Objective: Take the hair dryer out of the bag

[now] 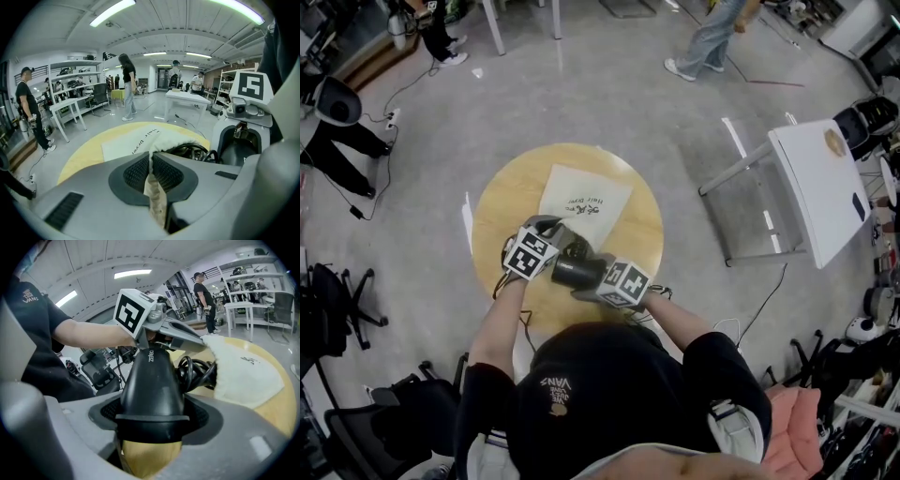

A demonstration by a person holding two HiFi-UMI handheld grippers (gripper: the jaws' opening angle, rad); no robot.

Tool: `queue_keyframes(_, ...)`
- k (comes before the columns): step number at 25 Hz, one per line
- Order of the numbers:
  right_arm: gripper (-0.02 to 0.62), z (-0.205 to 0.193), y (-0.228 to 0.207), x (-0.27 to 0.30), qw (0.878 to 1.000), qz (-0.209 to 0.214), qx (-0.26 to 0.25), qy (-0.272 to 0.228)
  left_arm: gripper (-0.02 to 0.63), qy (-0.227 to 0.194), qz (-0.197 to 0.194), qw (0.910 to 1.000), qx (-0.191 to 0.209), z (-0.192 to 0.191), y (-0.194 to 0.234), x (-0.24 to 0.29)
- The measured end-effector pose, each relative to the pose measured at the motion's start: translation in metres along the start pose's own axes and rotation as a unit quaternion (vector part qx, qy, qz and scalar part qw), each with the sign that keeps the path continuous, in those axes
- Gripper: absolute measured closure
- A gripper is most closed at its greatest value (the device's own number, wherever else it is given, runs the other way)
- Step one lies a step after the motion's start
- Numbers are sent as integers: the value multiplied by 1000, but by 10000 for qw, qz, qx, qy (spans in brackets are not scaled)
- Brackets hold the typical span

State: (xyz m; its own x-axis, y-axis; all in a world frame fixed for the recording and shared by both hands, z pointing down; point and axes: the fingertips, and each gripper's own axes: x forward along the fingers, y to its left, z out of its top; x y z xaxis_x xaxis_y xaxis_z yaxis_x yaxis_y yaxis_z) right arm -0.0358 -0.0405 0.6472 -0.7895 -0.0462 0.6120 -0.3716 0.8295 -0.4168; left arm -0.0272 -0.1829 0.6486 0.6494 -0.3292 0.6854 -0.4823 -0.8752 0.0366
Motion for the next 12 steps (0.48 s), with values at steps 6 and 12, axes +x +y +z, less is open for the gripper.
queue_keyframes(6, 245, -2, 14, 2, 10000, 38, -25, -52, 580, 19, -62, 9994, -341, 6, -2, 1)
queue_keyframes(12, 245, -4, 30, 2, 9999, -13, -114, -89, 580, -72, -65, 9994, -331, 16, -2, -1)
